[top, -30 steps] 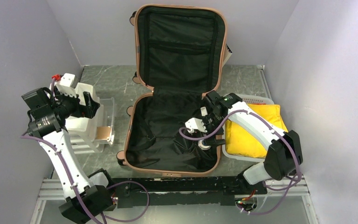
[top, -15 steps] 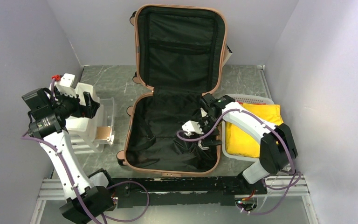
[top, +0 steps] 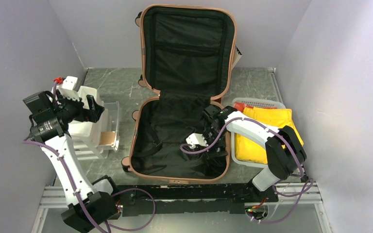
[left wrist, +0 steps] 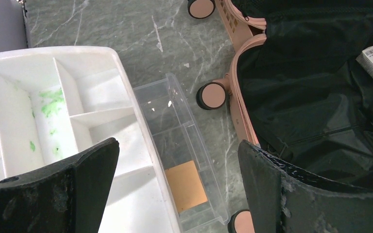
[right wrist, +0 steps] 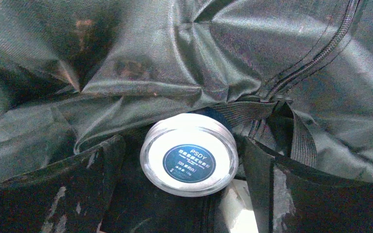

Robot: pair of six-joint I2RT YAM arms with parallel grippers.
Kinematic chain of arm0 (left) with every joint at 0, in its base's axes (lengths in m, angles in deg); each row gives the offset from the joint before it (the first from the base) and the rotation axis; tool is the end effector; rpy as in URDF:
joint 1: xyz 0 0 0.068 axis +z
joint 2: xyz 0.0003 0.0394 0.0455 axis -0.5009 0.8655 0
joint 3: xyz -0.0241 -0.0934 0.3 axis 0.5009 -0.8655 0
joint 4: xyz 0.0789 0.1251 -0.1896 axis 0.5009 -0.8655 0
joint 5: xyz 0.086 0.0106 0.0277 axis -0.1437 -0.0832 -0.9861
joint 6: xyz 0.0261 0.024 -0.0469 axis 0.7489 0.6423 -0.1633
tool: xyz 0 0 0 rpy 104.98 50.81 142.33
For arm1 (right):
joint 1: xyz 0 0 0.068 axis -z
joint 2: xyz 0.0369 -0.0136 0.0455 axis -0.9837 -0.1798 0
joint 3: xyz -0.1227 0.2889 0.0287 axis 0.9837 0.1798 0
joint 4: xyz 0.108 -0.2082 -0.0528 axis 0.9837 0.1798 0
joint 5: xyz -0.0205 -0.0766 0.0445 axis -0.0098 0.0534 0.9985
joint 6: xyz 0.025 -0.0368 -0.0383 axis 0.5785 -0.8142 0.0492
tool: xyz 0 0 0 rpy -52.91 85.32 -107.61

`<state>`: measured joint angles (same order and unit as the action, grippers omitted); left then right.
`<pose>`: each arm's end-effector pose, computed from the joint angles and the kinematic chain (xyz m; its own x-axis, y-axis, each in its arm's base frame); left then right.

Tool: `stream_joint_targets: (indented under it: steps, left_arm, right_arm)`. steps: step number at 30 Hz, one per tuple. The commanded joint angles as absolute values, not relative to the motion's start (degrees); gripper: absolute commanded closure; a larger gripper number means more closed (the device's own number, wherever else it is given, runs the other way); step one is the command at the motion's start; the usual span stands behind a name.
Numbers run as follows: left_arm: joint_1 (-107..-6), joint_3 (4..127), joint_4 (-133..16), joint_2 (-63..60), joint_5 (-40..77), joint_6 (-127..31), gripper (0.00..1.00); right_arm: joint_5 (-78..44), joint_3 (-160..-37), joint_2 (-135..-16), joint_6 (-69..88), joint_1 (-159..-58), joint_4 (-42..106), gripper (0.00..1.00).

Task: Open, take out, and arrange the luggage
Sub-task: Pick up the personal item from the luggage.

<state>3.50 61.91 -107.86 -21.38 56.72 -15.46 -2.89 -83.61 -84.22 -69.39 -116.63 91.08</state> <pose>0.1311 0.0500 0.4181 -0.3944 0.0357 -0.9182 0.2768 0.9574 -0.0817 0.1855 0.1597 0.2526 0.2874 -0.8854 -0.3653 -0.9349 -0.3421 0.0939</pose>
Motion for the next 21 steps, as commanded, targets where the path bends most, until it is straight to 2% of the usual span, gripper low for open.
stream_joint_targets:
  steps: [1, 5, 7, 15, 21]
  left_arm:
    - [3.43, 62.28, -105.8, -20.93, 58.94, -16.89, 0.04]
    - [3.43, 62.72, -105.96, -20.55, 59.04, -16.96, 0.03]
    - [3.43, 62.87, -105.99, -20.44, 59.02, -17.01, 0.04]
    - [3.43, 62.54, -105.26, -20.21, 59.3, -17.53, 0.04]
    - [3.43, 59.79, -102.57, -21.44, 60.34, -18.27, 0.03]
  right_arm:
    - [-5.02, -82.94, -84.6, -67.52, -117.09, 88.46, 0.13]
    - [-6.59, -85.83, -86.97, -64.65, -117.16, 89.42, 0.44]
    - [-6.27, -89.08, -87.83, -63.5, -117.09, 91.43, 0.56]
    - [6.29, -110.84, -88.36, -55.51, -117.85, 90.67, 0.59]
    - [15.66, -123.2, -94.9, -38.75, -122.95, 73.0, 0.62]
